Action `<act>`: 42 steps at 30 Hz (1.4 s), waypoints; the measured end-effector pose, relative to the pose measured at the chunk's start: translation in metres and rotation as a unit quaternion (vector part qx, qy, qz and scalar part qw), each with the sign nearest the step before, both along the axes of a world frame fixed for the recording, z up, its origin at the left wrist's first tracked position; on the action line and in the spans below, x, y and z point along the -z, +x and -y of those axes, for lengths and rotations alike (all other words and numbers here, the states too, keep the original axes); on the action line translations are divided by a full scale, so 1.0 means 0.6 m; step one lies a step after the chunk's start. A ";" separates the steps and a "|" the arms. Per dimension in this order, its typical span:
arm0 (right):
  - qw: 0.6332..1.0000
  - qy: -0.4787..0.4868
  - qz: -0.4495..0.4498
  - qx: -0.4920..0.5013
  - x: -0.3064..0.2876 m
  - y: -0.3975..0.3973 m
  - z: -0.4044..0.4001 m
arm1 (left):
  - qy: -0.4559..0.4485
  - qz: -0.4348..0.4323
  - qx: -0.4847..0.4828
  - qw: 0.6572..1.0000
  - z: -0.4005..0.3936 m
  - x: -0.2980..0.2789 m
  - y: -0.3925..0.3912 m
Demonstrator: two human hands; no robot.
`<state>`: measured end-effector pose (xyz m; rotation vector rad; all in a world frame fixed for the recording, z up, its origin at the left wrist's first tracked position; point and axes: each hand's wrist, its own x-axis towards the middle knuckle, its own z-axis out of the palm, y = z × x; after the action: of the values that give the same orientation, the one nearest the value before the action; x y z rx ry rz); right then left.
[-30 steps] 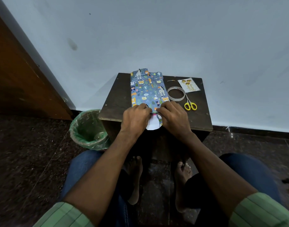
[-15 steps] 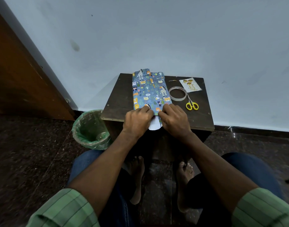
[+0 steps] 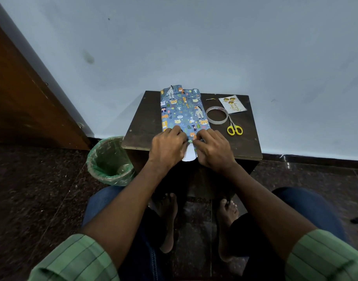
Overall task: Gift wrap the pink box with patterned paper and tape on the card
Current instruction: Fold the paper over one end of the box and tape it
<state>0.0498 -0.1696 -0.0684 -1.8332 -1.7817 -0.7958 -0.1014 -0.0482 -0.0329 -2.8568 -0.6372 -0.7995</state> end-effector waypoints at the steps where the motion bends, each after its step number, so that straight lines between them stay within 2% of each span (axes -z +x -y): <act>1: 1.000 -0.008 -0.010 -0.004 -0.002 -0.001 0.002 | -0.019 0.002 -0.008 1.000 -0.002 -0.002 0.003; 6: 0.999 -0.044 -0.019 0.011 -0.009 0.002 -0.003 | -0.151 0.032 -0.072 0.985 -0.004 -0.012 0.013; 10: 0.995 -0.073 -0.060 0.019 -0.026 0.001 -0.003 | -0.216 0.058 -0.092 0.970 -0.004 -0.011 0.013; 14: 0.986 -0.120 -0.119 -0.010 -0.046 -0.001 0.021 | -0.214 0.051 -0.077 0.972 -0.007 -0.010 0.003; 19: 0.977 -0.169 -0.132 -0.022 -0.035 -0.002 0.046 | -0.195 0.031 -0.033 0.980 -0.006 -0.007 -0.018; 24: 0.980 -0.128 -0.150 0.009 -0.024 -0.010 0.044 | -0.172 -0.022 0.005 0.985 -0.005 -0.017 -0.044; 29: 0.978 -0.115 -0.171 0.017 -0.035 -0.017 0.039 | -0.165 -0.111 0.010 0.980 -0.008 -0.014 -0.057; 31: 0.977 -0.114 -0.177 0.023 -0.037 -0.017 0.035 | -0.154 -0.099 0.002 0.983 -0.004 -0.007 -0.051; 37: 0.977 -0.097 -0.188 0.033 -0.041 -0.017 0.026 | -0.167 0.014 -0.006 0.986 -0.003 0.006 -0.038; 42: 0.975 -0.090 -0.199 0.027 -0.042 -0.016 0.024 | -0.190 0.012 0.006 0.982 -0.011 0.002 -0.039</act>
<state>0.0403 -0.1839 -0.0429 -1.9942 -1.5871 -0.2606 -0.1247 -0.0417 -0.0340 -3.1961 -0.8611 -0.7884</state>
